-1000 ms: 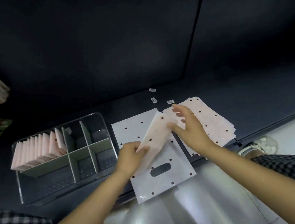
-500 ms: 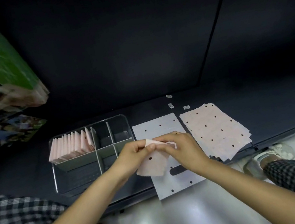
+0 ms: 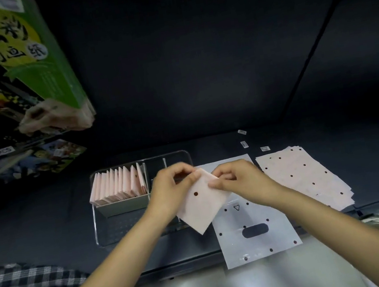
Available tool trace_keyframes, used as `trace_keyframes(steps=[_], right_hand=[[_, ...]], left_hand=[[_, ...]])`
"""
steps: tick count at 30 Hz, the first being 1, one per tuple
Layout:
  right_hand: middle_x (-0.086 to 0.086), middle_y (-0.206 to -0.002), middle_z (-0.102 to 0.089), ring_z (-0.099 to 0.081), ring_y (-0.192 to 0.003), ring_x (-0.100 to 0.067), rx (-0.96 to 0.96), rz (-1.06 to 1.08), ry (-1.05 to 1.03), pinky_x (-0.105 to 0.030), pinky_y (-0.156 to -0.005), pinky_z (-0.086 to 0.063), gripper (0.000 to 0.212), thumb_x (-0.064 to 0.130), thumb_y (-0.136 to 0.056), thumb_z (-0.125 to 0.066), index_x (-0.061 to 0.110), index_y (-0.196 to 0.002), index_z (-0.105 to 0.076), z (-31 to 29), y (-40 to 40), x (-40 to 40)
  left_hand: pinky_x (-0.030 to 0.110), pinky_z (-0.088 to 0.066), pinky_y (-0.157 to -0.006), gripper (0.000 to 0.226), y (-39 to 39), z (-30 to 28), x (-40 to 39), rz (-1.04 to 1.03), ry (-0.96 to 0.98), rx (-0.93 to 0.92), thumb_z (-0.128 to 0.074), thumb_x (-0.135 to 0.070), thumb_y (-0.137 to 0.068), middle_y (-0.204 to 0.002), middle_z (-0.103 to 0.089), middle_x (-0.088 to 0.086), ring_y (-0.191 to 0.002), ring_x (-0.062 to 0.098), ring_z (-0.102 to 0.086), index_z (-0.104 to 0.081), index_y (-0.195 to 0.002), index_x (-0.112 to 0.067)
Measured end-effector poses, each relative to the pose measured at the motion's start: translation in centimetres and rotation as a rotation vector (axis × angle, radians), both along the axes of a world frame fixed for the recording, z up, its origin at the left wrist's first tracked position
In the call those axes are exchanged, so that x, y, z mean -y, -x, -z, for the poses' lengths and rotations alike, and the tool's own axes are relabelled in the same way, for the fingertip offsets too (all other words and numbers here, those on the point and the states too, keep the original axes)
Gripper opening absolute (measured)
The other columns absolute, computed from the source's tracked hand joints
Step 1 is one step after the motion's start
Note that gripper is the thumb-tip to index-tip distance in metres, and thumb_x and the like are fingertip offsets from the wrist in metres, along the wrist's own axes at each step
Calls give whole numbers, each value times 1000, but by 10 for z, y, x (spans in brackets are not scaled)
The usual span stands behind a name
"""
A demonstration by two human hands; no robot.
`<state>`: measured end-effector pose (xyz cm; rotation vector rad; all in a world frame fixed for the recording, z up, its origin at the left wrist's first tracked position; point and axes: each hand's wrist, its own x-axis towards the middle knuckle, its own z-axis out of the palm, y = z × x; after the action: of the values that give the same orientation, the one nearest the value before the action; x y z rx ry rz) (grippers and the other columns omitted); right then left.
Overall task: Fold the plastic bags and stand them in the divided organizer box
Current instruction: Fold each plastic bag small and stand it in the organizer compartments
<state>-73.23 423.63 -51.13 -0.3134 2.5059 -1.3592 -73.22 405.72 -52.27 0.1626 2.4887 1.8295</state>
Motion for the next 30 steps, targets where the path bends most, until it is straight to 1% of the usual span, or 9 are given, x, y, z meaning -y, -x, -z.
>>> trace_keyframes(steps=[4,8,12,16,19,22,25,27,30], right_hand=[[7,-66,-58,-49,-54,2,69,-117,-196,-17,-53,-36,20,25,-86,-65,6,-82,-67,1,19,16],[2,-79,-67,-62,-69,-4,193,-68,-38,-17,-59,-48,9,18,-89,-63,11,-87,-69,1,40,28],[-7,-98,-70,-67,-88,-18,290,85,86,-27,-73,-58,13,14,-90,-60,8,-100,-67,13,65,40],[-4,-96,-67,-65,-82,-12,306,282,236,-17,-55,-54,13,10,-93,-56,9,-103,-63,35,84,69],[-9,-104,-66,-64,-87,-17,291,320,236,-20,-58,-55,13,9,-93,-55,9,-104,-62,53,97,92],[-14,-112,-65,-64,-95,-24,284,305,170,-26,-64,-56,22,9,-93,-55,3,-113,-61,67,108,112],[-15,-112,-66,-62,-91,-22,241,264,85,-23,-62,-54,21,8,-92,-54,3,-111,-63,78,115,129],[-13,-106,-67,-61,-87,-22,124,208,-113,-19,-57,-47,19,11,-90,-53,6,-104,-64,82,119,138],[-12,-98,-66,-60,-85,-28,-54,130,-465,-28,-61,-40,17,15,-88,-48,8,-97,-61,82,119,151]], left_hand=[[24,-49,-71,6,9,0,13,65,-15,23,-69,-16,-83,-81,-67,-4,-76,9,-62,-66,-80,-20],[32,-50,-76,11,27,14,49,185,269,232,-75,-20,-78,-85,-69,0,-81,15,-64,-69,-86,-16],[29,-48,-77,15,49,34,81,3,495,226,-69,-29,-83,-88,-66,-5,-84,13,-60,-68,-95,-22],[35,-46,-85,29,56,61,95,-86,805,150,-51,-37,-94,-119,-56,1,-110,21,-51,-56,-121,-27],[36,-41,-88,31,58,73,95,-38,988,131,-40,-36,-98,-126,-55,2,-113,24,-46,-55,-123,-27],[37,-38,-87,33,60,75,100,-52,1113,121,-33,-31,-100,-119,-60,2,-111,25,-47,-57,-119,-22],[35,-37,-86,31,60,78,108,-78,1153,104,-33,-29,-100,-113,-63,2,-110,24,-46,-59,-114,-21],[33,-35,-85,32,58,80,113,-86,1138,92,-33,-28,-99,-113,-63,0,-110,23,-45,-62,-111,-23],[32,-34,-86,31,56,83,115,-91,1082,48,-35,-24,-99,-113,-63,-2,-111,21,-45,-61,-115,-26]])
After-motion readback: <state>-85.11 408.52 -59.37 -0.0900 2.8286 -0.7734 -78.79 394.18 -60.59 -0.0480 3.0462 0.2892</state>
